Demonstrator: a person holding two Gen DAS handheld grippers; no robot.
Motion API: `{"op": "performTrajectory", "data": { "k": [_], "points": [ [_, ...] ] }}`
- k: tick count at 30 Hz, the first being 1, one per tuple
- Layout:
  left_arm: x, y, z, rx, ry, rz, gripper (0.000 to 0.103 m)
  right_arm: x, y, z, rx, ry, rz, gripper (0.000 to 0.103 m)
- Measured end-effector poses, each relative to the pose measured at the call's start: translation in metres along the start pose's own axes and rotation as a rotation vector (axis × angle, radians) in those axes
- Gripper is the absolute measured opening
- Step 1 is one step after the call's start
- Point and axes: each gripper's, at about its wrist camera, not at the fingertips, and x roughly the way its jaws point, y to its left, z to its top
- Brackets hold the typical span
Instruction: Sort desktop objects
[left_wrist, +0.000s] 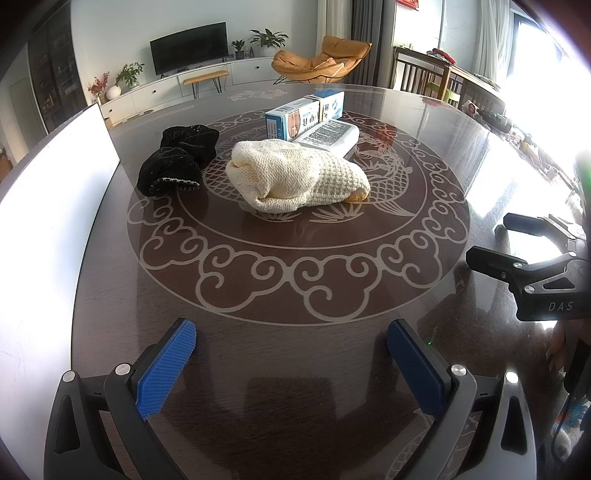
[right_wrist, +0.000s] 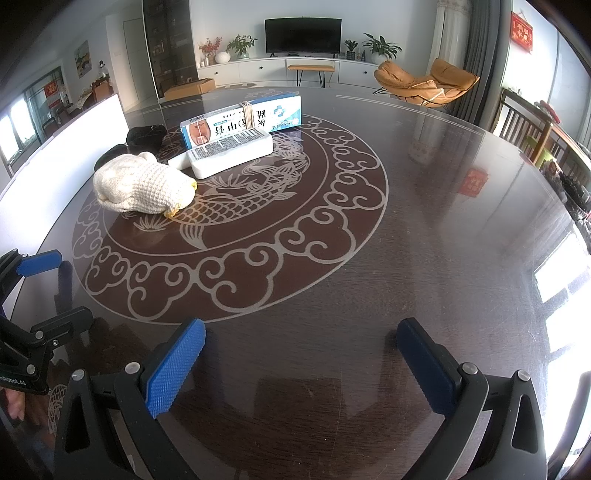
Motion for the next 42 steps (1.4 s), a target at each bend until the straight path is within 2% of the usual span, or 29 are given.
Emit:
{"op": "performTrajectory", "data": {
  "k": [33,42],
  "points": [
    [0.0,0.001,0.0,-0.001,0.001,0.001,0.103,0.0,0.0,0.0,0.001,0.0,-0.001,0.103],
    [-0.01,0.013,-0.013,-0.036,0.0,0.025,0.103,0.0,0.0,0.0,0.001,0.0,-0.001,0.103]
  ]
}}
